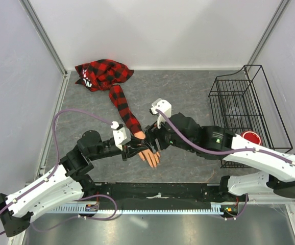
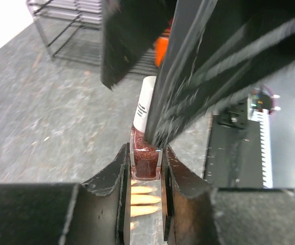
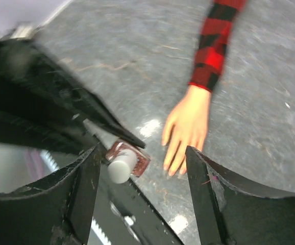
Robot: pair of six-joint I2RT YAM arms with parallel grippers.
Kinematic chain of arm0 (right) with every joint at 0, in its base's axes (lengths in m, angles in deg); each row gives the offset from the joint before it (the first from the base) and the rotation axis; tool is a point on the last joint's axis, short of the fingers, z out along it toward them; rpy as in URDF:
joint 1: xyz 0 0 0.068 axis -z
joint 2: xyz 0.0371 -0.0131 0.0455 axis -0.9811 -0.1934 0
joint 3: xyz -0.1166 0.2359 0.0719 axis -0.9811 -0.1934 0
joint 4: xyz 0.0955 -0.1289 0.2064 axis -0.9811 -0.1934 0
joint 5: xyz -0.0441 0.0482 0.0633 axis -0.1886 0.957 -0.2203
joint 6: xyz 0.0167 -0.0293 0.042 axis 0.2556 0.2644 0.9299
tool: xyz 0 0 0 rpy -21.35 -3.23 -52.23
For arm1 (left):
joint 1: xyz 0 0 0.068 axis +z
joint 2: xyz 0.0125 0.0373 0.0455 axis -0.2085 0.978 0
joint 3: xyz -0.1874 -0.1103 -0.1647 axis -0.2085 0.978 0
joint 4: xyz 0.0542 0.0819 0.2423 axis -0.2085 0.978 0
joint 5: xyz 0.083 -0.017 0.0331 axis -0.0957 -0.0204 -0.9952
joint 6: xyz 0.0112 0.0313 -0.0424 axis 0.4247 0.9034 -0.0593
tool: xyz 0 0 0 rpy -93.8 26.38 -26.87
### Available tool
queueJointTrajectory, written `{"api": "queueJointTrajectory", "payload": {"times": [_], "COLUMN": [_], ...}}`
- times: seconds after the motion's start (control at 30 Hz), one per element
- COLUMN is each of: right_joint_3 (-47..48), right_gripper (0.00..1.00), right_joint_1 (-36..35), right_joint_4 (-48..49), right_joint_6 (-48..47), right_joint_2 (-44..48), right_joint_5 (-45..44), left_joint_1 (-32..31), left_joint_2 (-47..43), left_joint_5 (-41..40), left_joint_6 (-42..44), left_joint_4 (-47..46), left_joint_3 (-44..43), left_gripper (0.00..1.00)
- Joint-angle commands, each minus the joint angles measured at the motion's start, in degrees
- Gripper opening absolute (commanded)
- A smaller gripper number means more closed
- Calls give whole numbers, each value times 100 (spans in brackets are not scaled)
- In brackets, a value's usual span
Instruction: Paint the nails
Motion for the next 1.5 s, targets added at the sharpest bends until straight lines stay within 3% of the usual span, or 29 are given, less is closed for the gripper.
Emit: {"api": "queueJointTrajectory", "payload": {"times": [0.0, 0.1, 0.2, 0.37, 0.73, 1.3, 1.47], "right_joint_3": [425, 496, 698, 900, 909, 936, 901], "right_gripper": [72, 70, 66, 55, 52, 29, 3], "right_joint_1": [190, 365, 427, 524, 577, 585, 585], "right_joint_4": [-210, -377, -832, -1098, -1292, -1072, -1098], "right_joint_6": [-1016, -1596, -1975, -2239, -2547, -2617, -2538], "right_joint_2": [429, 421, 202, 87, 105, -177, -247], "right_joint_5": [1430, 2991, 3506, 3490, 3323, 3516, 3622], "left_joint_1": [-4, -4, -4, -4, -4, -4, -4], "left_joint_2": [84, 251, 409, 401, 330, 374, 287], "left_joint_5": [1033, 1578, 1904, 1896, 1896, 2028, 1476], "left_joint_6": [44, -61, -114, -114, -88, -114, -105], "left_joint_4": [-354, -336, -257, -231, -222, -222, -222], "left_joint_3": [-294, -356, -444, -444, -444, -444, -444], "left_gripper": [2, 2, 2, 2, 2, 2, 2]}}
